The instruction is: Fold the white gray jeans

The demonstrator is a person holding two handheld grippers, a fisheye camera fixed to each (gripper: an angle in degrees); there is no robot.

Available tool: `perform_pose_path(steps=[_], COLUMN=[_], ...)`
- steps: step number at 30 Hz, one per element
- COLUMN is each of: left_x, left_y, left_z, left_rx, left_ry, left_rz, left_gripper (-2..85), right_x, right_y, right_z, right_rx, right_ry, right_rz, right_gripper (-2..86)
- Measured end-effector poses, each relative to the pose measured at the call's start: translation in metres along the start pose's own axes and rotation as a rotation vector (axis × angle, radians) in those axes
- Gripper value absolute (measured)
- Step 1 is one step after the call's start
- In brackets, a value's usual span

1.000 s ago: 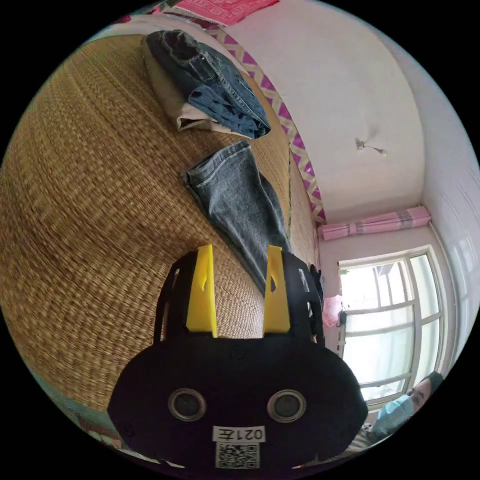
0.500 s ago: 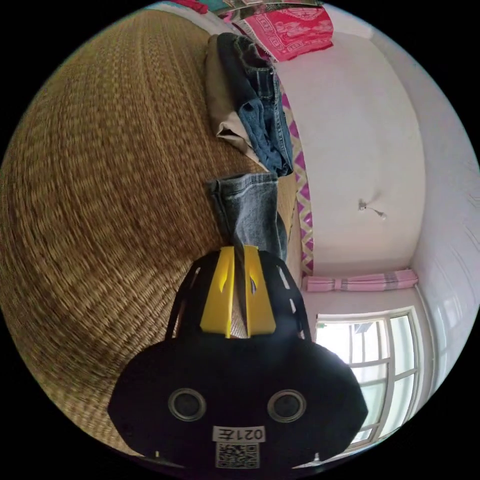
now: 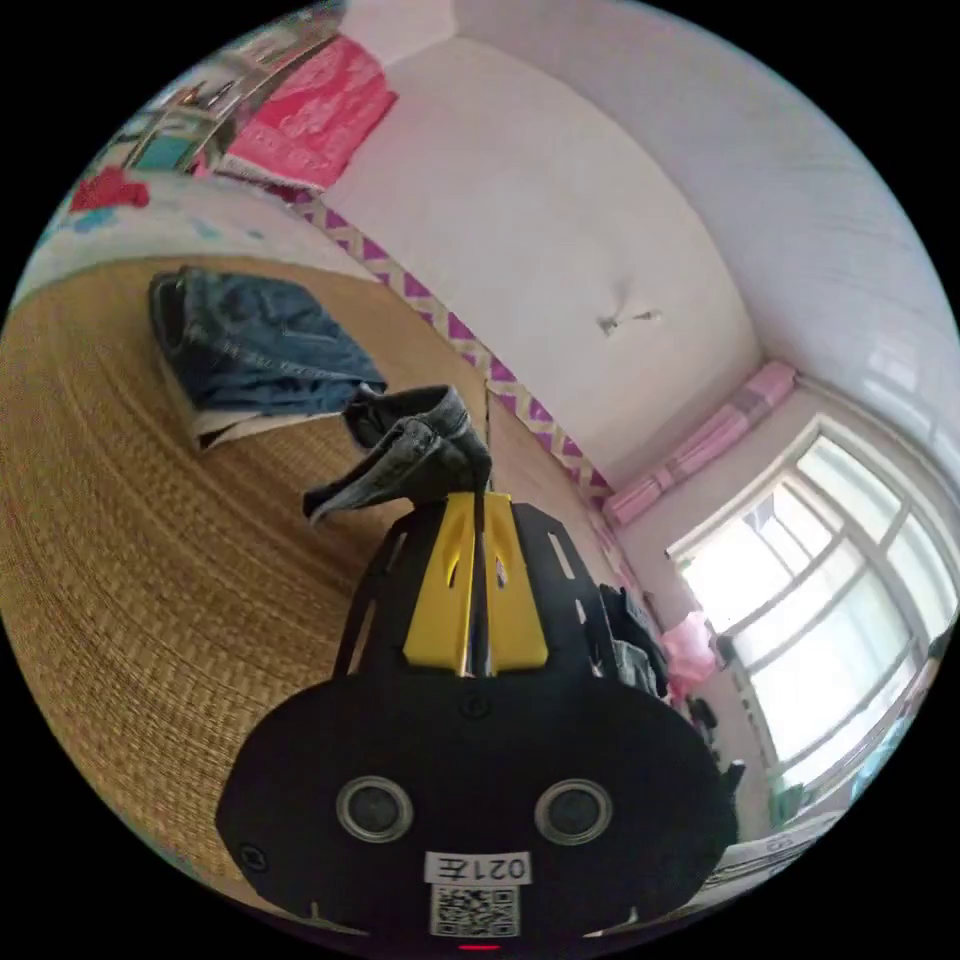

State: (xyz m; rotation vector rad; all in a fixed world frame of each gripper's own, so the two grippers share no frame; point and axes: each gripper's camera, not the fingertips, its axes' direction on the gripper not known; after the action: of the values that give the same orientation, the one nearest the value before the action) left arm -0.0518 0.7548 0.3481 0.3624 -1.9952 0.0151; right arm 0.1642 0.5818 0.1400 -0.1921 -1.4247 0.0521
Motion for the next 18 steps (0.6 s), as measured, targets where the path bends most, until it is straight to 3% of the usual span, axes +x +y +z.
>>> perform_pose_path(steps=[3,7,10,13,18], left_x=[0.202,0.427,0.512,0.536,0.595], left_y=[-0.003,0.079,0.17,0.258,0.256], left_z=[0.02,0.101,0.198,0.292,0.257], left_rx=[-0.038,-0.173,-0.363,-0.584,-0.418], left_ry=[-0.032,-0.063,-0.118,-0.252,-0.327], left_rz=[0.372,0.778,0.956,1.062,1.133], left_gripper=[-1.0,-1.0,-1.0,-1.0,-0.9], right_x=[0.008,0.023,0.036,0.05,0.073], right_y=[0.006,0.018,0.03,0.042,0.059], right_z=[-0.006,-0.015,-0.023,-0.032,-0.051], right_rx=[0.006,0.02,0.015,0.005,0.011], right_ry=[-0.001,-0.03,-0.051,-0.065,-0.071], right_rz=[-0.012,0.015,0.04,0.069,0.104], right_gripper=[-0.6,-0.6,-0.6,-0.6,-0.4])
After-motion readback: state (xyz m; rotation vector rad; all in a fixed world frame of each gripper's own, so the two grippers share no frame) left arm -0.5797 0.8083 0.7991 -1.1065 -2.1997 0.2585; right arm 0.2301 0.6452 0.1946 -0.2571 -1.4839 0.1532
